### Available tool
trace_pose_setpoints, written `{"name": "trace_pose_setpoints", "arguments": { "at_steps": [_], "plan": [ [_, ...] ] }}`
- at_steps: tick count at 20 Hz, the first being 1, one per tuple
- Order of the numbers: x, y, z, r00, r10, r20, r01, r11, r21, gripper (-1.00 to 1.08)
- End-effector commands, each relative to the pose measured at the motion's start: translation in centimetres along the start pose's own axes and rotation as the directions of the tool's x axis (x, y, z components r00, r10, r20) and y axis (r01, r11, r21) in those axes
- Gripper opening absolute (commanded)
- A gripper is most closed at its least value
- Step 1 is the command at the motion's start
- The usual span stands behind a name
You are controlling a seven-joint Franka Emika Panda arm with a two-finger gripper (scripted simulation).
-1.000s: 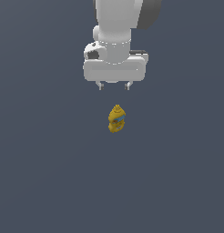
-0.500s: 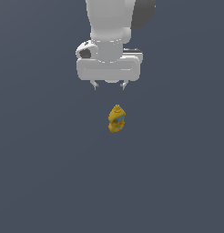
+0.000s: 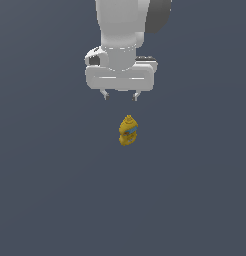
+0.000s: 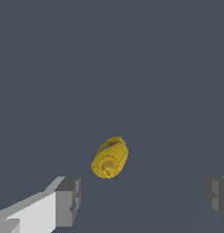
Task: Pick up the object and move it to a goal position.
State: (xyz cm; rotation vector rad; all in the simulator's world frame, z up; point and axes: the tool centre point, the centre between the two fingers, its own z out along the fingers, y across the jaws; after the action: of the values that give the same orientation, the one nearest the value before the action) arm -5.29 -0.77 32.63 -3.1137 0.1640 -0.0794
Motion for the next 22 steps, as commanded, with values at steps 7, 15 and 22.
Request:
{"name": "trace_pose_setpoints", "arguments": {
  "at_steps": [7, 15, 22],
  "plan": [
    [-0.5, -0.4, 1.4, 0.992, 0.126, 0.006, -0.126, 0.992, -0.004, 1.0],
    [-1.2, -1.0, 3.5, 0.953, 0.304, 0.013, -0.303, 0.953, -0.013, 1.0],
    [-1.9, -1.4, 5.3, 0.89, 0.455, 0.016, -0.455, 0.89, -0.022, 1.0]
  ]
}}
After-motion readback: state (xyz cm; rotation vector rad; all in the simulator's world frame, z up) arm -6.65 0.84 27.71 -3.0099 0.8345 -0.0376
